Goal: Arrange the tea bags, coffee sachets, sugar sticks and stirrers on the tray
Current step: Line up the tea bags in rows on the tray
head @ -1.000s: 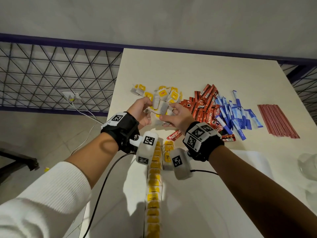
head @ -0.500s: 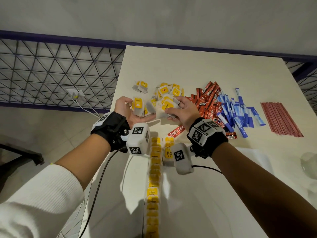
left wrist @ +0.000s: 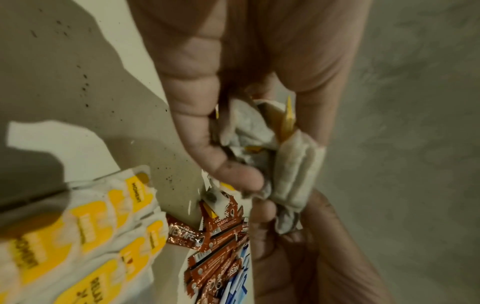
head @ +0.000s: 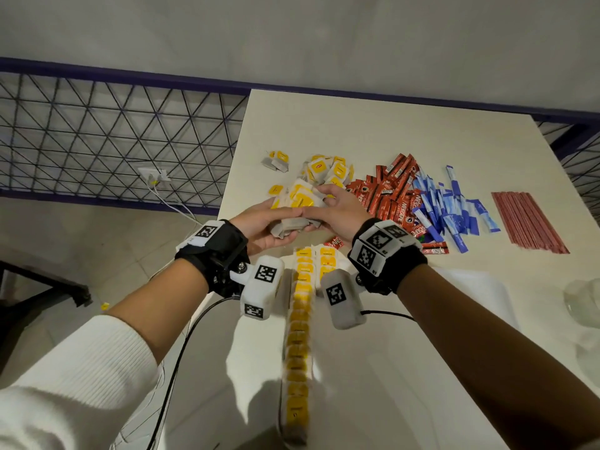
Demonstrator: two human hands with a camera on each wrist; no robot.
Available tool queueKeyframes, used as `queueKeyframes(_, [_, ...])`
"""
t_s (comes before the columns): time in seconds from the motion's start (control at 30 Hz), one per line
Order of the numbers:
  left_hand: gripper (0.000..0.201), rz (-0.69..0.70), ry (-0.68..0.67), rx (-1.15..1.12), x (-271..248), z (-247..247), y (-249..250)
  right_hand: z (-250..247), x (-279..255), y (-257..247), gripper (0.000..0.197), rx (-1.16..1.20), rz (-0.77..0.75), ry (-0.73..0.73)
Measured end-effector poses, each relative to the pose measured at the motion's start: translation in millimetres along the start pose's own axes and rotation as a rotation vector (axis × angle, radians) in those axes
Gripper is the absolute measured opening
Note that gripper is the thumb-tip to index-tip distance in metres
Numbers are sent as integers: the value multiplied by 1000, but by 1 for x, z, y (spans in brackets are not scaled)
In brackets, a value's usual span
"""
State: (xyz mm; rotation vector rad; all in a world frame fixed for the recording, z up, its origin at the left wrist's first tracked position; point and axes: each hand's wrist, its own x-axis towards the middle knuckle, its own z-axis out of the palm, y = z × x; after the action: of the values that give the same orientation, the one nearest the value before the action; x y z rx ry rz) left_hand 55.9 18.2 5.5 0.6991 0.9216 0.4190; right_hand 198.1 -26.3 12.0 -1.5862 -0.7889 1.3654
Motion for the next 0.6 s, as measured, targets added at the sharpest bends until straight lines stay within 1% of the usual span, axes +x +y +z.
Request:
queueKeyframes(0.03, [24, 12, 0, 10, -2, -1, -2, -1, -4, 1, 51, -3, -15, 4])
queueKeyframes(0.07, [23, 20, 2, 20, -4, -2, -3, -1, -8, 2, 47, -6, -29, 7])
queueKeyframes(0.17, [13, 33, 11, 34, -10, -3, -6, -3, -17, 7, 35, 53, -52, 19])
queueKeyframes(0.3, [14, 44, -12, 92, -16, 0, -11, -6, -27, 12, 26, 197, -8, 16])
queueKeyframes(0.37, [12, 38, -7, 100, -18, 2, -14, -9, -31, 12, 17, 211, 11, 14])
queueKeyframes(0.43, [10, 27, 24, 57, -18, 3, -16, -13, -35, 10, 12, 211, 22, 12])
queueKeyframes(0.53, [8, -34, 56, -54, -17, 6, -20, -16, -40, 13, 17, 206, 62, 5])
queueKeyframes(0.6, [14, -87, 27, -109, -18, 8, -23, -16, -41, 17, 25, 141, 96, 2])
